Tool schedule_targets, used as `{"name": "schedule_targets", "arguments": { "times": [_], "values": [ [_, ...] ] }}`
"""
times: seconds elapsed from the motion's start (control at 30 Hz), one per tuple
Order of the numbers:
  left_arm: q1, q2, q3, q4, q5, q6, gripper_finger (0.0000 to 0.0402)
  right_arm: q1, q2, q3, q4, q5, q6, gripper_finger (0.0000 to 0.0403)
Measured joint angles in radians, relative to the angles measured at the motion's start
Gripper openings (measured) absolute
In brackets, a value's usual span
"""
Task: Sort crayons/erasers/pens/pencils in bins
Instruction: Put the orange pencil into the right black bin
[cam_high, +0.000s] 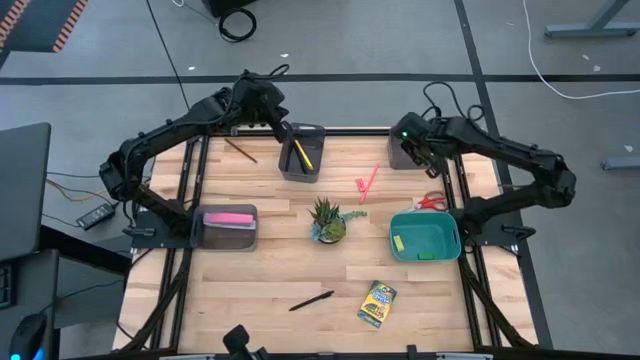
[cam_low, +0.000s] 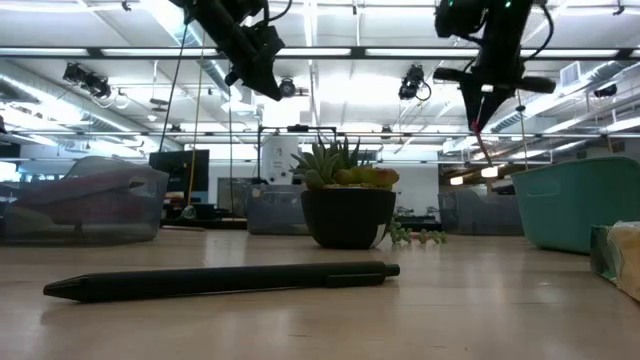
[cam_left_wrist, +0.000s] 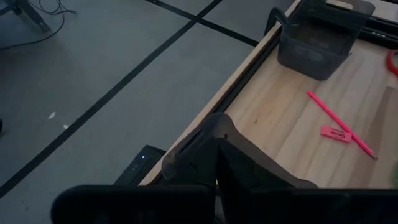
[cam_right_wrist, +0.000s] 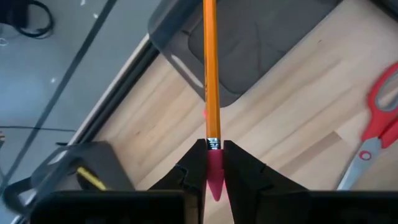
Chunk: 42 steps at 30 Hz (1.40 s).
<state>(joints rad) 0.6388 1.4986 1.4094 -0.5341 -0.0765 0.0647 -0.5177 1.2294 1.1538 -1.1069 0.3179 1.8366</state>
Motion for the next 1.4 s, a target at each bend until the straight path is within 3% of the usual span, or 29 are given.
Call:
{"name": "schedule_targets", "arguments": {
  "times": [0.6, 0.87, 1.2, 1.4],
  "values": [
    [0.000, 0.000, 0.000, -0.042, 0.000, 0.000, 0.0009, -0.213, 0.153, 0.000, 0.048, -0.041, -0.042, 0.0066],
    [0.000, 0.000, 0.000, -0.043, 0.000, 0.002, 0.0022, -0.236, 0.183, 0.000, 0.067, -0.050, -0.042, 0.0066],
    [0.000, 0.000, 0.000, -0.103, 0.000, 0.054, 0.0008, -0.235, 0.265, 0.000, 0.071, -0.047, -0.003, 0.0066],
    [0.000, 0.000, 0.000, -0.154, 0.000, 0.063, 0.0023, -0.235, 0.292, 0.000, 0.073, 0.006, 0.102, 0.0068]
  ]
}}
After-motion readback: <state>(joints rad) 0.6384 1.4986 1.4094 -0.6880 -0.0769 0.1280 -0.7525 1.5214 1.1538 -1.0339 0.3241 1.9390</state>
